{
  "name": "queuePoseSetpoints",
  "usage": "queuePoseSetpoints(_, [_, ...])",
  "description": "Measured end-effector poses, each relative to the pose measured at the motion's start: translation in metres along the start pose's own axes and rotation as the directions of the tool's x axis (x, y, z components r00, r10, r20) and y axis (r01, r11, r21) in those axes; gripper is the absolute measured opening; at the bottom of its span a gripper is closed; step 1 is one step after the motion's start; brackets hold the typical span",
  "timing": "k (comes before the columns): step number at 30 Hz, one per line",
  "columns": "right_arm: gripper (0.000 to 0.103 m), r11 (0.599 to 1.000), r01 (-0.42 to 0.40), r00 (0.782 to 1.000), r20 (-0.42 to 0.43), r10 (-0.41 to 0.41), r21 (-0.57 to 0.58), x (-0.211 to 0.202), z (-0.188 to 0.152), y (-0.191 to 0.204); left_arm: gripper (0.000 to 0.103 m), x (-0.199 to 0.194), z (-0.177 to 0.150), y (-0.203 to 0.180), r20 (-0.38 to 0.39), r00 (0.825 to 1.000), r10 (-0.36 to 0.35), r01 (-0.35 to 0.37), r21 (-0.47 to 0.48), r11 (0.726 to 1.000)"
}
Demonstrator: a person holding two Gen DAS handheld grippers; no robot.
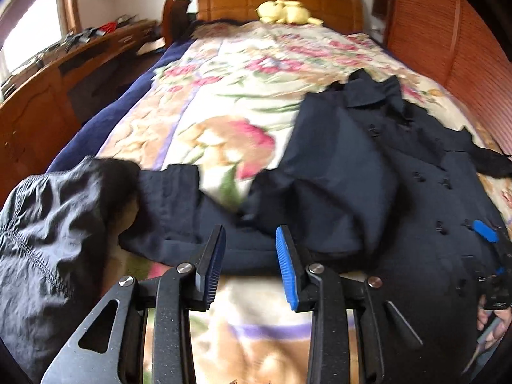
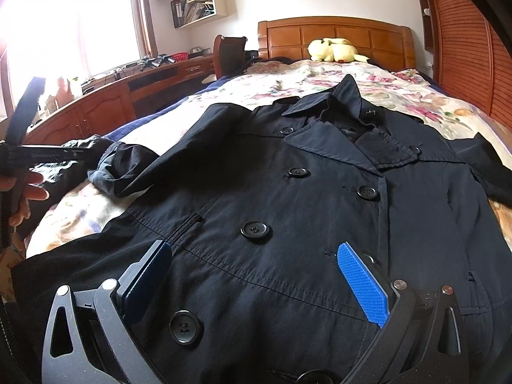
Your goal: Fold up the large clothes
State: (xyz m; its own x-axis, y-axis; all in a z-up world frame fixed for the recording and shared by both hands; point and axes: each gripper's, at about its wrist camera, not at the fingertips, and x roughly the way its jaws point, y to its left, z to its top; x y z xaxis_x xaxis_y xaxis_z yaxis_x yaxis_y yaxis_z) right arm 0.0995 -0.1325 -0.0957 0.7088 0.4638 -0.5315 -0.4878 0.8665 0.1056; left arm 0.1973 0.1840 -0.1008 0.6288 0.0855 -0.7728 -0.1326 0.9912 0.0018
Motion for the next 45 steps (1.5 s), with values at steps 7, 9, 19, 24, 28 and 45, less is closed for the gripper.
queuePoseSetpoints(7, [0.103, 1.0, 0.01, 1.0, 0.003, -0.01, 0.0, 0.0, -0.001, 0.0, 0.034, 0.025, -0.012, 0.036, -0.04, 0.996, 0.079, -0.081, -0.038, 0.996])
queuePoseSetpoints(9, [0.103, 1.0, 0.013, 1.0, 0.0, -0.013, -0.003, 0.0, -0.001, 0.001, 0.034, 0.029, -0.016, 0.041, -0.045, 0.995, 0.093, -0.095, -0.037, 0.995])
queuePoseSetpoints(19, [0.103, 0.996, 0.072, 0.995, -0.06, -0.075, -0.054, 0.013, 0.002, 0.012, 0.034, 0.047, -0.022, 0.064, -0.06, 0.993, 0.1, -0.104, -0.054, 0.993])
queuePoseSetpoints(24, [0.103, 0.986, 0.12, 0.988, -0.088, -0.13, -0.115, 0.022, 0.003, 0.025, 0.034, 0.049, -0.029, 0.079, -0.06, 0.996, 0.067, -0.073, -0.1, 0.992])
queuePoseSetpoints(28, [0.103, 0.98, 0.137, 0.983, -0.105, -0.152, -0.142, 0.029, 0.003, 0.03, 0.034, 0.049, -0.032, 0.084, -0.058, 0.996, 0.063, -0.07, -0.112, 0.991])
queuePoseSetpoints(45, [0.103, 0.986, 0.104, 0.986, -0.119, -0.12, -0.133, 0.03, 0.003, 0.026, 0.029, 0.074, -0.026, 0.087, -0.137, 0.989, 0.064, -0.079, -0.106, 0.991])
